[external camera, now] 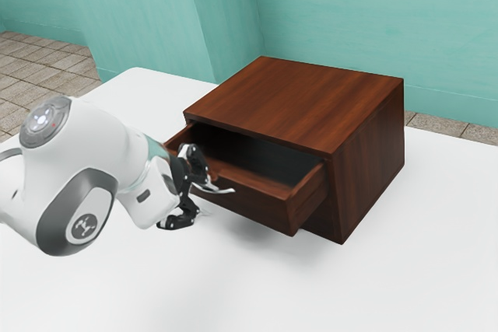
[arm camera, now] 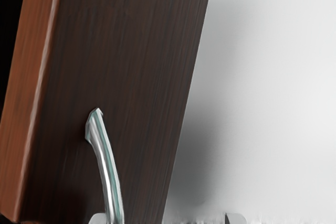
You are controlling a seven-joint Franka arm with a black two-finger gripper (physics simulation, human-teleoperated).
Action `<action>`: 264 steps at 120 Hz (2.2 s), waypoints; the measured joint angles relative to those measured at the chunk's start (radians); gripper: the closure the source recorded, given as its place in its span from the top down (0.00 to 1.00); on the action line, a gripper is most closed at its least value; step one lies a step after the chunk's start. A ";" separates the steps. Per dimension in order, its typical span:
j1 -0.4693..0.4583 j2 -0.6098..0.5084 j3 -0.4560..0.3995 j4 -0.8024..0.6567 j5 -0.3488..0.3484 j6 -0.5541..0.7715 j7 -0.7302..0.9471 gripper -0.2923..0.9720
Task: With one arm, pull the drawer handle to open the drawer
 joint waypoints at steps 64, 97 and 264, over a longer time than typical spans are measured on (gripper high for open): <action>0.000 -0.173 0.006 -0.146 0.002 -0.015 -0.012 0.40; 0.000 -0.197 0.017 -0.151 0.001 -0.031 -0.016 0.35; 0.001 -0.409 -0.003 -0.181 -0.007 -0.135 -0.044 0.35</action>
